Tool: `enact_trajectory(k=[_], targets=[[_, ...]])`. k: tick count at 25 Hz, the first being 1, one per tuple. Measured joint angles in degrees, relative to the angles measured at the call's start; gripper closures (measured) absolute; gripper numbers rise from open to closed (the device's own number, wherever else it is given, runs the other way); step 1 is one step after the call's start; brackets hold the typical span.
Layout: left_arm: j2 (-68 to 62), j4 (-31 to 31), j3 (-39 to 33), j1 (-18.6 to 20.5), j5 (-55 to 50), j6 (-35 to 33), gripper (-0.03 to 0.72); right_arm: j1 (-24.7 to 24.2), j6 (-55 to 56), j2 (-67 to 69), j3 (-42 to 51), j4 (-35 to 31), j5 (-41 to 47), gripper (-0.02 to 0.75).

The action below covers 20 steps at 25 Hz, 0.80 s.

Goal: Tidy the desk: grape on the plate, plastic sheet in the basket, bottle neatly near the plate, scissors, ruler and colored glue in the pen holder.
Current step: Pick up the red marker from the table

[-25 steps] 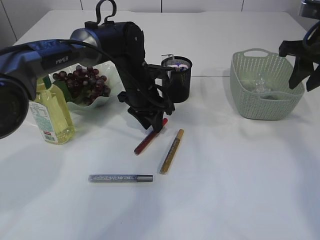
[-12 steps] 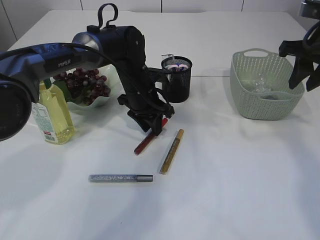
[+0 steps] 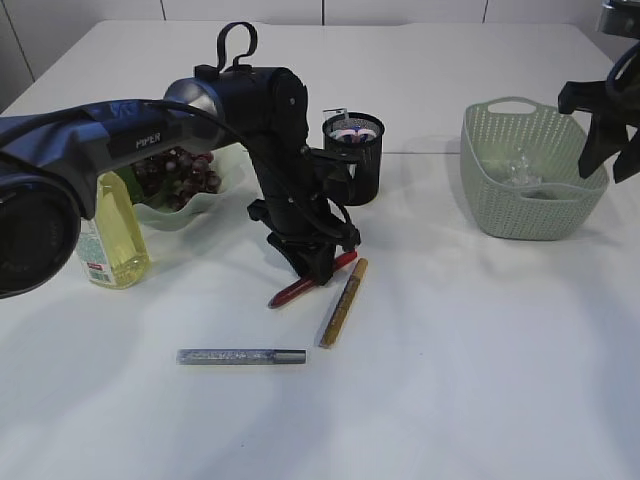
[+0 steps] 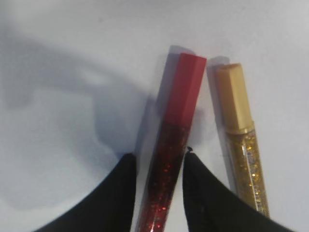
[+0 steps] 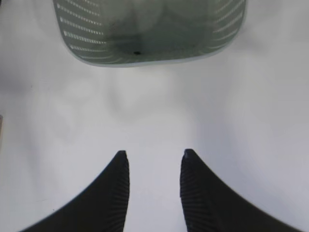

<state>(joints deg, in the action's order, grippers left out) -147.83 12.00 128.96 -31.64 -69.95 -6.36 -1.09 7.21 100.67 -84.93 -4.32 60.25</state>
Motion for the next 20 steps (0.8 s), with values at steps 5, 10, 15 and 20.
enact_trajectory(k=[5, 10, 15, 20], targets=[[-0.2, -1.0, 0.1, 0.0, 0.0, 0.3, 0.47, 0.0, 0.0, 0.0, 0.0, 0.6, 0.0, 0.442], [-0.4, -1.7, 0.4, 0.0, 0.0, 0.3, 0.585, 0.0, 0.0, 0.0, 0.0, 0.8, 0.0, 0.442], [-0.4, -1.7, 0.5, 0.0, 0.0, 0.3, 0.653, 0.0, 0.0, 0.0, 0.0, 0.8, 0.0, 0.442], [0.3, -2.1, 0.4, 0.0, 0.0, 0.3, 0.657, 0.0, 0.0, 0.0, 0.0, 0.8, 0.0, 0.442]])
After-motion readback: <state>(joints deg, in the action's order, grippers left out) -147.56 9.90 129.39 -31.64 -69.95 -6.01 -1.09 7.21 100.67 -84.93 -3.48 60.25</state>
